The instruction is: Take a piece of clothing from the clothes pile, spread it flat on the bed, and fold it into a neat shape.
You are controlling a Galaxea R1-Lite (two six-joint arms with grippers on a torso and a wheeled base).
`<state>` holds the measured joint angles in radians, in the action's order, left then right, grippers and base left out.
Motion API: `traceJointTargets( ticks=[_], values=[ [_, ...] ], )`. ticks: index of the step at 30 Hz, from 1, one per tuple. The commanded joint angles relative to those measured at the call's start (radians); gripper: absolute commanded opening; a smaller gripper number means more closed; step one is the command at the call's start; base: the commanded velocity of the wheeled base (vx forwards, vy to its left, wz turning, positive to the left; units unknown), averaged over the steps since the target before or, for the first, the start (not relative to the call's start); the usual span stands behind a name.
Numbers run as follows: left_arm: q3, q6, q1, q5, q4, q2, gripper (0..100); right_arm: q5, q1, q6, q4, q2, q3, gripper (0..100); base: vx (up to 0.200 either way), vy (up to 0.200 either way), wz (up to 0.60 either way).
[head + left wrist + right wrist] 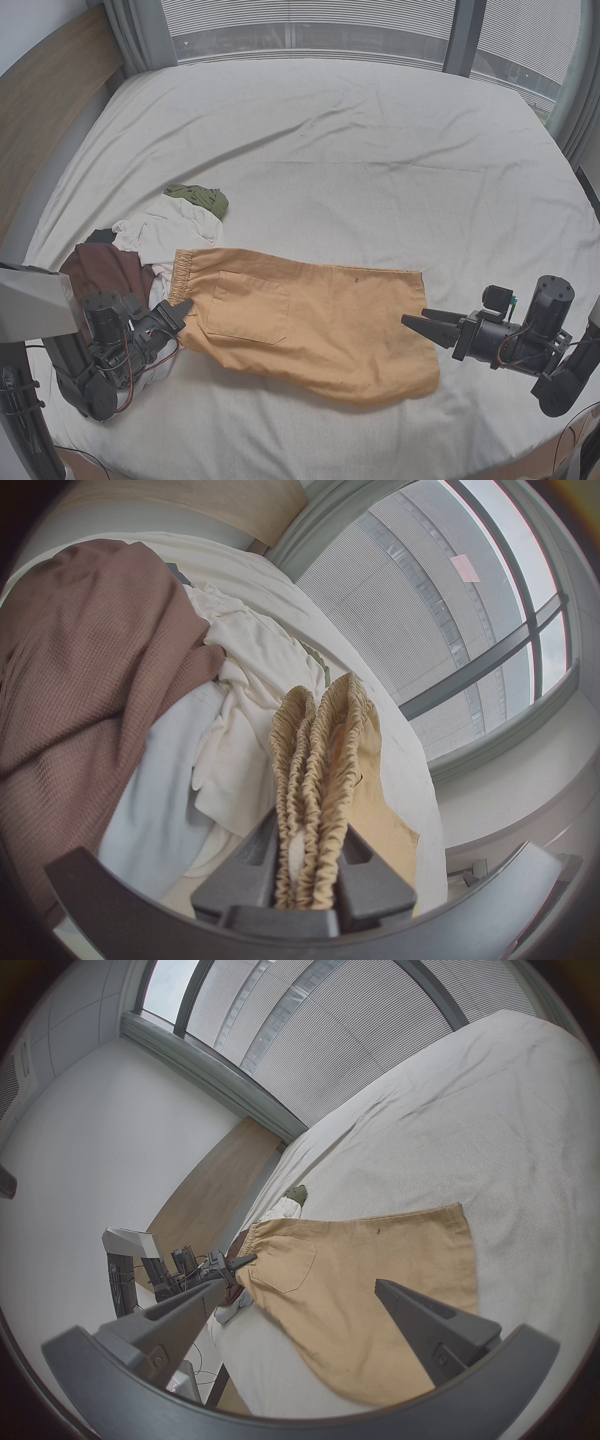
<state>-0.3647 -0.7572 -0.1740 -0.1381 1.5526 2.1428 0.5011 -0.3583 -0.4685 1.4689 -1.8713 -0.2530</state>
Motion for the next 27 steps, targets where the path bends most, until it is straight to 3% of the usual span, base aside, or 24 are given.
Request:
traceJointTargets(
  ticks=[1, 6, 7, 14, 27],
  values=[
    [0.001, -0.001, 0.019, -0.002, 0.003, -0.017, 0, 0.001, -0.001, 0.001, 0.001, -0.008, 0.0, 100, 0.0, 0.0, 0.0],
    [0.001, -0.004, 0.008, -0.031, 0.001, -0.07, 0, -0.001, -0.019, -0.001, 0.002, -0.006, -0.002, 100, 0.0, 0.0, 0.0],
    [-0.163, 0.022, -0.455, 0.023, 0.0, -0.055, 0, -0.006, -0.014, -0.082, 0.068, 0.084, -0.061, 100, 0.0, 0.0, 0.0],
    [-0.238, 0.022, -0.519, 0.035, -0.012, -0.02, 0, -0.007, -0.01, -0.085, 0.068, 0.1, -0.083, 100, 0.0, 0.0, 0.0],
    [-0.303, 0.024, -0.565, 0.035, -0.074, 0.014, 0, -0.007, 0.001, -0.099, 0.07, 0.112, -0.098, 100, 0.0, 0.0, 0.0]
  ],
)
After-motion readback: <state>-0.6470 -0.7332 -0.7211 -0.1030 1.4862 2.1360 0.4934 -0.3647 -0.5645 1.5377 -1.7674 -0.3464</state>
